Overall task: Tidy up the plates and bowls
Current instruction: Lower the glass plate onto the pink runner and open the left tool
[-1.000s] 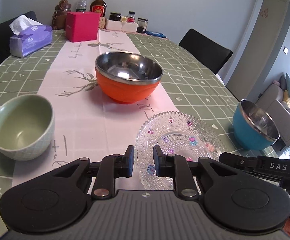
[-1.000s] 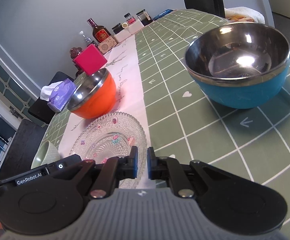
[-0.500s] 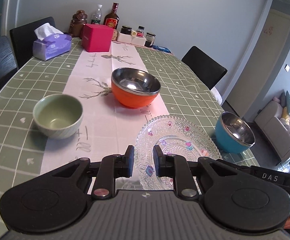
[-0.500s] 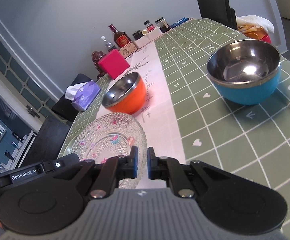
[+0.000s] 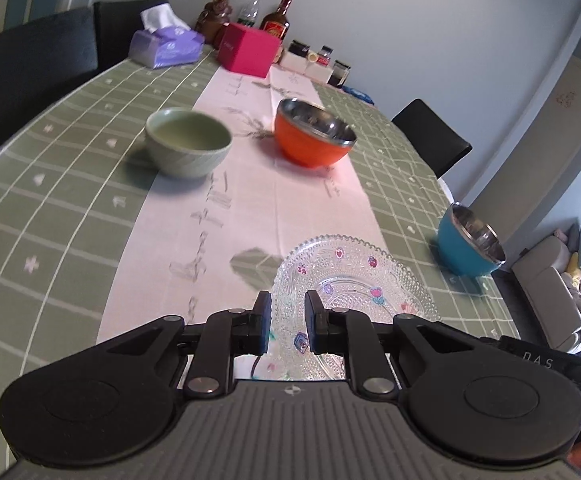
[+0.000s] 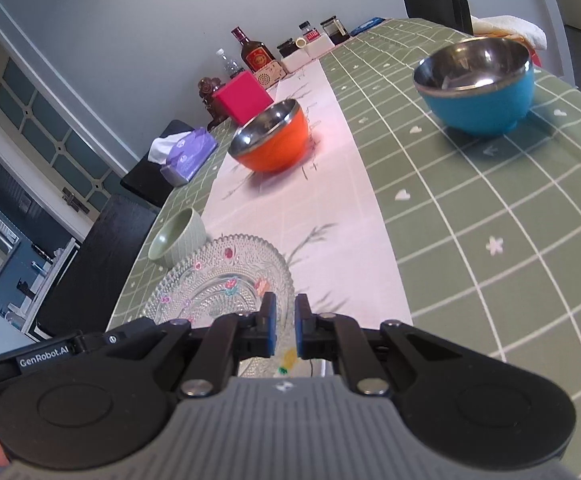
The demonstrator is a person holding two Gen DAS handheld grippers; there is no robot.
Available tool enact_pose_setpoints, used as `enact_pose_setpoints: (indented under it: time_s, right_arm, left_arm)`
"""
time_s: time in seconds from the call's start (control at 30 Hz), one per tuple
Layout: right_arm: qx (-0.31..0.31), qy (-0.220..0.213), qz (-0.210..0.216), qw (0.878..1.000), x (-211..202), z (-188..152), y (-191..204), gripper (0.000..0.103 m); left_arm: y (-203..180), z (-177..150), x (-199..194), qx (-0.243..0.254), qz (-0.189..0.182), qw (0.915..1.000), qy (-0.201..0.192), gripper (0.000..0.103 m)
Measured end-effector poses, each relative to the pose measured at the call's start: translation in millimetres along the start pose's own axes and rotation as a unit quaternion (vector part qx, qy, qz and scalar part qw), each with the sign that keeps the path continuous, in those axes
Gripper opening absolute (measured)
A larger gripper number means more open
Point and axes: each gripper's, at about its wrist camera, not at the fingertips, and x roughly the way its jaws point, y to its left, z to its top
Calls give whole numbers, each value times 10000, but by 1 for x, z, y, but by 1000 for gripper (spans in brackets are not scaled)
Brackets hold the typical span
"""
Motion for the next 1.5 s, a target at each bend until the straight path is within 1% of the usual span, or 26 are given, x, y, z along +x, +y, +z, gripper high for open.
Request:
enact_pose_setpoints:
  time_s: [0.23, 0.63, 1.2, 1.5]
  right_arm:
    - [-239, 48, -133, 9996, 3, -18, 9, 7]
    - [-339, 58, -359, 9988, 8, -22, 6, 7]
    - [-348, 105, -498, 9981, 13, -25, 0, 8]
    - [-414, 98, -521, 9977, 14, -25, 1, 8]
  left_arm:
    - [14, -17, -3, -198, 105, 9997, 54, 19]
    - [13, -27, 3, -213, 129, 9996, 117, 19]
    - [1, -30, 9, 116, 274, 9995, 103, 19]
    - [0, -29, 9, 124, 309, 9994, 101, 19]
